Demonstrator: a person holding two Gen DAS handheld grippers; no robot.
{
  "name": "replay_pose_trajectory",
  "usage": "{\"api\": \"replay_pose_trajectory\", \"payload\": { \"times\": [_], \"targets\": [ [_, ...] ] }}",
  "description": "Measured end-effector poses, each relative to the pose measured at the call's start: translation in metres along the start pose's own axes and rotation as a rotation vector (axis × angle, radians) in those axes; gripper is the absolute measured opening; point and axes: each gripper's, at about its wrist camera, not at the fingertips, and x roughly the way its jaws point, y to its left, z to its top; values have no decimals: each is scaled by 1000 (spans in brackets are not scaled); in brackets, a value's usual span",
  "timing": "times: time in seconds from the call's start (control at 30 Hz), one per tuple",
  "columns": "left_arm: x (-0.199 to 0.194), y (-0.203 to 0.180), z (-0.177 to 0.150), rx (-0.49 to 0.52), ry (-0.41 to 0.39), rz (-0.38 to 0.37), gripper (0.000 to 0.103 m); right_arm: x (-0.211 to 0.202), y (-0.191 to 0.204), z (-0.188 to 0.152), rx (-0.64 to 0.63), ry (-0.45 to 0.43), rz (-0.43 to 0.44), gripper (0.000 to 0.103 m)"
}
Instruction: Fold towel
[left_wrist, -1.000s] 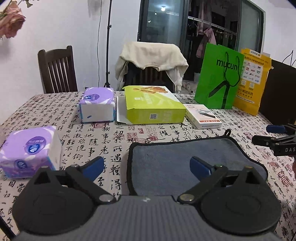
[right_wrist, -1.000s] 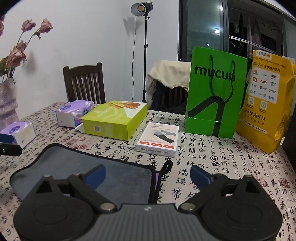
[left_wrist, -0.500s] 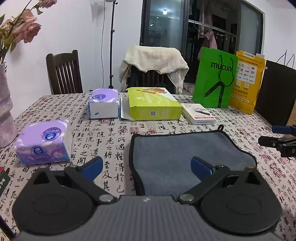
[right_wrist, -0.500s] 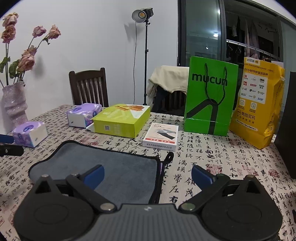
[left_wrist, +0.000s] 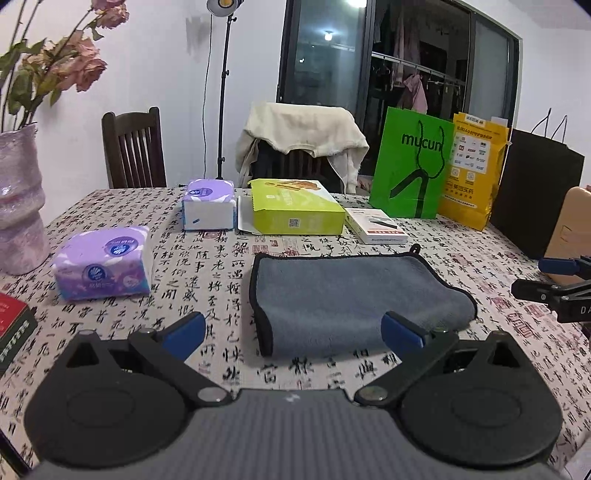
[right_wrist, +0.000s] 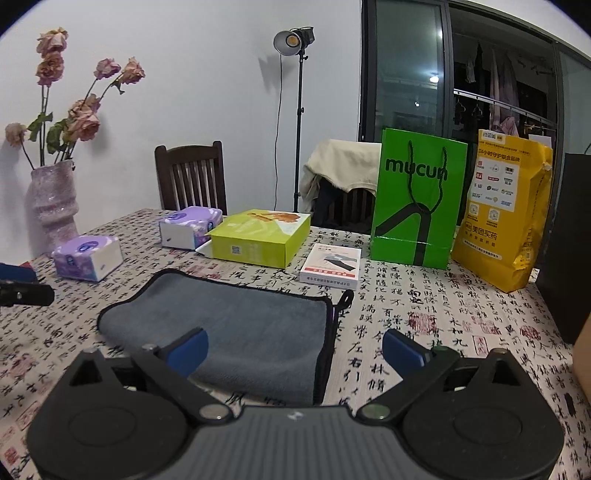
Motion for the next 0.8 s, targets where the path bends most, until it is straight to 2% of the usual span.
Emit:
{"api": "replay_pose_trajectory", "payload": {
  "times": [0.33,0.8],
  "targets": [
    [-44,-5,-32,4,-36,18,103,-43,18,-26,-5,-15,6,101],
    [-77,-9,-70,1,-62,16,103,-78,45,-66,-26,-18,23,102]
  ]
}}
